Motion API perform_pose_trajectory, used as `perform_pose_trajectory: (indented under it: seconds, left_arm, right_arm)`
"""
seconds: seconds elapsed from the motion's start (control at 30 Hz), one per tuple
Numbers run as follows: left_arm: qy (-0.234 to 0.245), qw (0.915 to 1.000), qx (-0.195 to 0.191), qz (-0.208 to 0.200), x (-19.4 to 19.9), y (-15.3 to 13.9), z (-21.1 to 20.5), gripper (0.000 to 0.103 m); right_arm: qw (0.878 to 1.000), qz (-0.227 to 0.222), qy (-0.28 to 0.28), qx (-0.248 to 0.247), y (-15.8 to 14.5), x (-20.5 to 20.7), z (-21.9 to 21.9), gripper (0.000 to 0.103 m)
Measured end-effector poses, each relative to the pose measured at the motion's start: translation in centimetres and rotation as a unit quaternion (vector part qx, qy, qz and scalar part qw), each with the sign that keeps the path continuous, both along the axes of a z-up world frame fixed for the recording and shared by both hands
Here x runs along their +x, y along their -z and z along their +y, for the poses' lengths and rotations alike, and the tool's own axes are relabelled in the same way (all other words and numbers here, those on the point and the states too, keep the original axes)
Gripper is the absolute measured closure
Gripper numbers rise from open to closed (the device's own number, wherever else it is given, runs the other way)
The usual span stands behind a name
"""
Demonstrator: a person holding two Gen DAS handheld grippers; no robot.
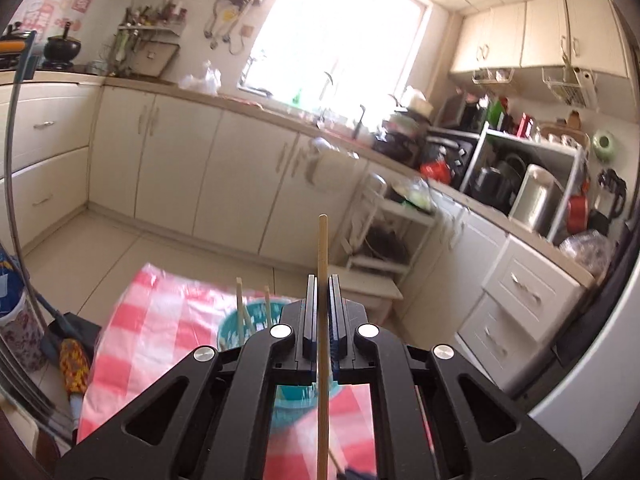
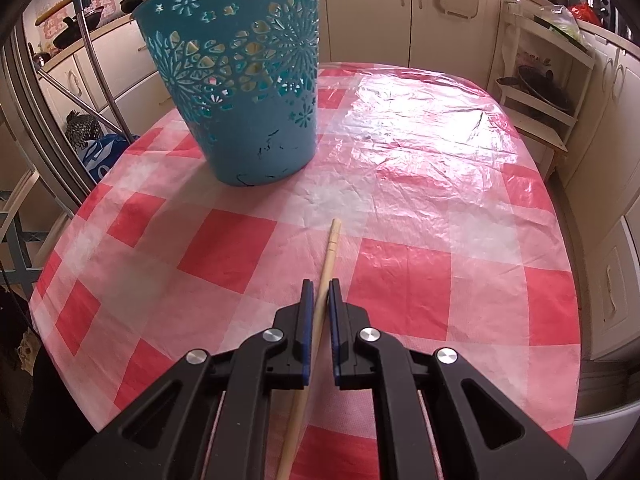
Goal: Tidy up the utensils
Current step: 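Lift the chopstick over the teal bin and open the left gripper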
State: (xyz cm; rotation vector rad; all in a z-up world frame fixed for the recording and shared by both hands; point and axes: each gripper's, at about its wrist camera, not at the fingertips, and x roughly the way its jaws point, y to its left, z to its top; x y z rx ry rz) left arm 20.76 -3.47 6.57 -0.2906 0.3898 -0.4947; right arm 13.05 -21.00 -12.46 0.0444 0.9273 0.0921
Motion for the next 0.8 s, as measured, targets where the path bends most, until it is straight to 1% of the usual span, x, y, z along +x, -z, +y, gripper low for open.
perform_pose_trajectory:
  seconds: [0.1,0.2,0.27,0.4,0.57,0.67,0.8]
  left_arm:
    - [-0.037,0.9989,-0.011,-0.026,1.8,-0.3,-0.7,0.099]
    - [-0.072,0.9959,-0.019,-0.050,3.5,-0.3,-1.7,0.099]
    - [-0.093,0.9937,-0.016,-0.061,4.6,-0.1,-2.3,0.099]
    - [-0.119,0.9905,-0.002,-0.068,6.5,0.7,-3.0,0.099]
    - [-0.122,0.9900,0.028,-0.065,7.8,2.0,-3.8,0.098]
    - [-0.121,0.9899,0.050,-0.055,8.0,3.0,-4.3,0.098]
    - [-0.114,0.9902,0.072,-0.036,7.9,4.7,-4.1,0.098]
  right_arm:
    - [1.000,0.000,0.000,0.002,0.0,0.0,-0.1,0.095]
    - [1.000,0.000,-0.001,0.007,0.0,0.1,-0.2,0.095]
    - [1.000,0.000,-0.001,0.010,0.0,0.1,-0.3,0.095]
    - [1.000,0.001,-0.001,0.014,0.1,0.2,-0.5,0.095]
    - [1.000,0.003,-0.002,0.019,0.1,0.3,-0.6,0.095]
    - [1.000,0.004,-0.002,0.021,0.0,0.4,-0.6,0.094]
    - [1.000,0.004,-0.006,0.024,0.0,0.3,-0.5,0.090]
